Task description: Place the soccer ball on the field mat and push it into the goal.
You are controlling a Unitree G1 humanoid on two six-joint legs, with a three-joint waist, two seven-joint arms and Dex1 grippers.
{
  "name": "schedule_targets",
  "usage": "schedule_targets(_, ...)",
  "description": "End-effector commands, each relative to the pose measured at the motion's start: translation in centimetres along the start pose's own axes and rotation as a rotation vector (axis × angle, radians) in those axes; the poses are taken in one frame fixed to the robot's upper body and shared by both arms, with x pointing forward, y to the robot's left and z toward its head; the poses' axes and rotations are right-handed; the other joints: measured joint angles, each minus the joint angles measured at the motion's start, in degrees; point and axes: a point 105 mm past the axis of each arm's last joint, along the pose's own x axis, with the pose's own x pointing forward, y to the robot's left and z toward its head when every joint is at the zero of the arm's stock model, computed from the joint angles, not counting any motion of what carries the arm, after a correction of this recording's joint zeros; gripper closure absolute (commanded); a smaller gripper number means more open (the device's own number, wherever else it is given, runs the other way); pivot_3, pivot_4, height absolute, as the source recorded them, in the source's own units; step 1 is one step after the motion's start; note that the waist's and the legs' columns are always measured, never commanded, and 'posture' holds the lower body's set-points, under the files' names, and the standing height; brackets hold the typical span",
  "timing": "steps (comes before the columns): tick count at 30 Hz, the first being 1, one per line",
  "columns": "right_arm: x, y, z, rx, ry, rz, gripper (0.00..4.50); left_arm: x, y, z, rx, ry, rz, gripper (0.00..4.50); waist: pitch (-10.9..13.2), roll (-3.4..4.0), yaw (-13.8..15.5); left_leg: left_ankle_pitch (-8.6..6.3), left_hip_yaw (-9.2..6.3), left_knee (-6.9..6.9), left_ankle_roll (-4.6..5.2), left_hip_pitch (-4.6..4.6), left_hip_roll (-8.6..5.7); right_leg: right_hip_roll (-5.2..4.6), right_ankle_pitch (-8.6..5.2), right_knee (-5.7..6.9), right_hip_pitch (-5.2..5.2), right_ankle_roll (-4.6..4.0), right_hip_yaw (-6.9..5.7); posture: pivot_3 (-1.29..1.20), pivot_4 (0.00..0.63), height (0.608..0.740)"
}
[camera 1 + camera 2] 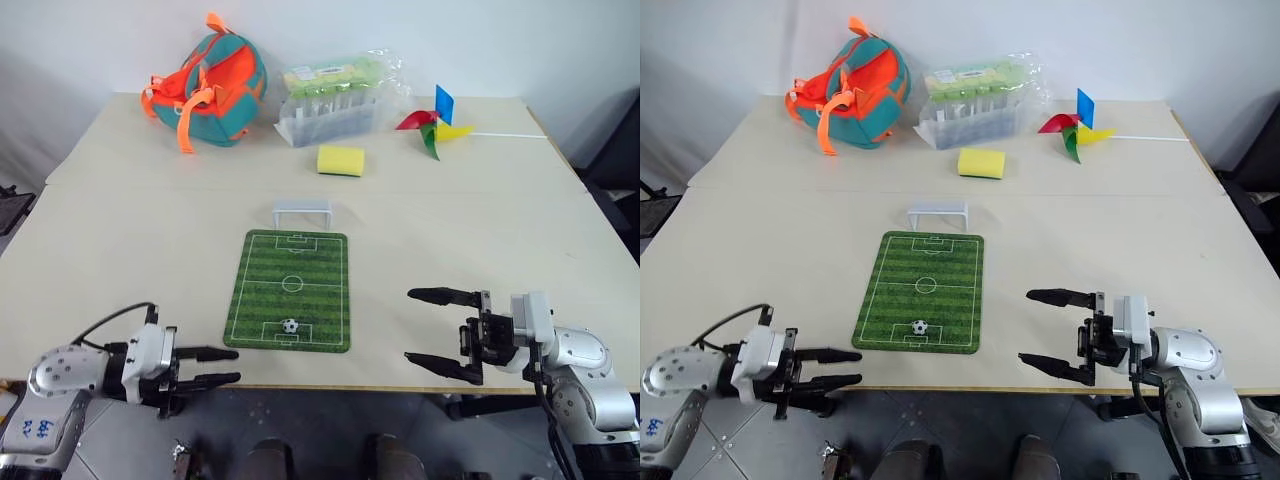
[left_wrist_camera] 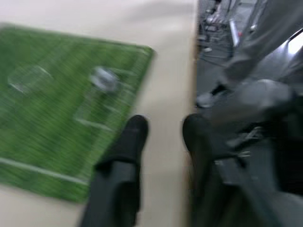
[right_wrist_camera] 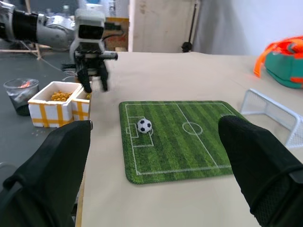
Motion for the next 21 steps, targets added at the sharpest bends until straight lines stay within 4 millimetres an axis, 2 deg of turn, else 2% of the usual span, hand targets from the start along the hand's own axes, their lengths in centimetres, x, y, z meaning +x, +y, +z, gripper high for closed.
schedule_targets(1, -0.3, 0.2, 0.2, -0.028, -0.013, 0.014, 0.0, 2.5, -0.7, 1.1, 0.03, -0.078, -0.039, 4.47, 0.0, 0.01, 0.06, -0.01, 0.0, 0.02, 0.02, -0.01, 0.0, 0.0, 0.01, -0.02, 0.02, 0.0, 0.0, 0.0, 0.15, 0.74)
schedule_targets(6, -0.7, 0.6, -0.7, -0.016, 0.001, 0.016, 0.0, 5.5, 1.3, 0.8, 0.04, -0.101, -0.011, 4.47, -0.01, 0.03, -0.15, -0.02, 0.02, 0.04, 0.0, 0.01, 0.01, 0.05, 0.02, 0.0, 0.01, -0.02, 0.0, 0.0, 0.15, 0.74)
schedule_targets(12, -1.4, 0.8, -1.4, -0.021, 0.02, -0.024, 0.0, 7.5, 3.3, 0.3, 0.045, -0.09, -0.032, 4.47, -0.03, 0.06, -0.32, -0.02, 0.09, 0.04, 0.0, 0.04, 0.01, 0.06, 0.03, 0.01, 0.0, -0.02, 0.02, 0.0, 0.15, 0.74)
schedule_targets(16, -1.6, 1.0, -1.7, -0.028, 0.026, -0.053, 0.0, 8.1, 4.3, 0.0, 0.043, -0.081, -0.036, 4.47, -0.03, 0.06, -0.32, -0.02, 0.1, 0.06, 0.0, 0.02, 0.01, 0.06, 0.03, 0.0, 0.0, -0.01, 0.03, 0.0, 0.15, 0.74)
schedule_targets(21, -1.7, 0.8, -1.8, -0.049, 0.024, -0.114, 0.0, 9.2, 7.4, 0.0, 0.06, -0.087, 0.062, 4.47, -0.03, 0.07, -0.16, -0.02, 0.1, 0.12, 0.0, 0.02, 0.01, 0.06, 0.04, 0.02, 0.01, 0.0, 0.04, 0.0, 0.15, 0.74)
